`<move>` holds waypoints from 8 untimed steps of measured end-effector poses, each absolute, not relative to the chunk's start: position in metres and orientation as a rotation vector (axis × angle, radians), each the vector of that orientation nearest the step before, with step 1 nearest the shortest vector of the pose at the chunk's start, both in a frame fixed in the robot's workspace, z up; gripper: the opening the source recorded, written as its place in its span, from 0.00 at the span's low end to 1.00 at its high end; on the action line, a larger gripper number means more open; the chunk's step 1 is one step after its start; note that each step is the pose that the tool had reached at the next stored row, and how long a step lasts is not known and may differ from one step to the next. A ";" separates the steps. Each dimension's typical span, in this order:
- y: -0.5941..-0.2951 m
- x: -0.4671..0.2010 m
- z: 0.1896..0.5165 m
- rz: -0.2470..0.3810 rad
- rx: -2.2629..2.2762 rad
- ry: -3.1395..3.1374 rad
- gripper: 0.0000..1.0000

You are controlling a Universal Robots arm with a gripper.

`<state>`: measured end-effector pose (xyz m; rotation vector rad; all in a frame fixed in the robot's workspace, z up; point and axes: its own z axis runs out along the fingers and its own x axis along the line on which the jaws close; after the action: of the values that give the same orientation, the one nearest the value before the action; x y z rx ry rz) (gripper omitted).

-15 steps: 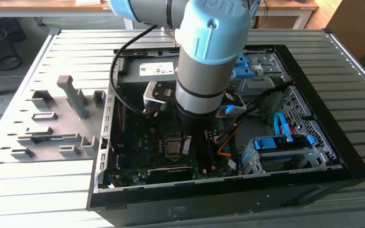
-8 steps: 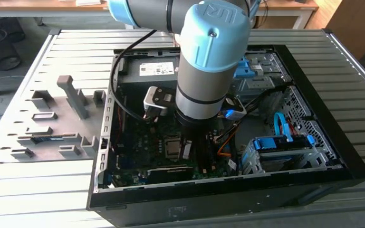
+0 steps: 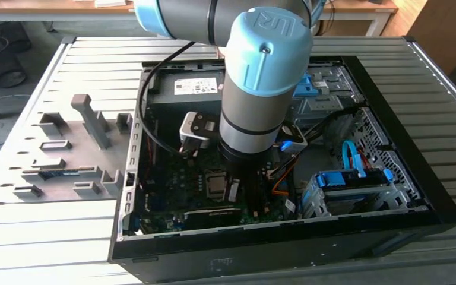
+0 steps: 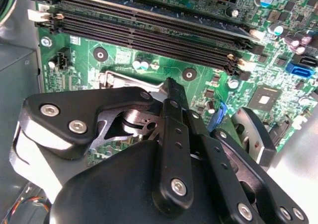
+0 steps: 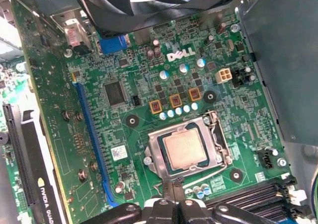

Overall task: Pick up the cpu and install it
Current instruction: 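Install the first cpu locking lever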

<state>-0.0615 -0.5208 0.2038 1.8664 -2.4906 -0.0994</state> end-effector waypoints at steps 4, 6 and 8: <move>-0.521 -0.061 0.202 -0.099 1.867 -2.490 0.10; -0.522 -0.061 0.201 -0.099 1.868 -2.489 0.10; -0.522 -0.061 0.200 -0.099 1.868 -2.489 0.10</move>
<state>-0.0614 -0.5219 0.1999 1.8684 -2.4889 -0.0991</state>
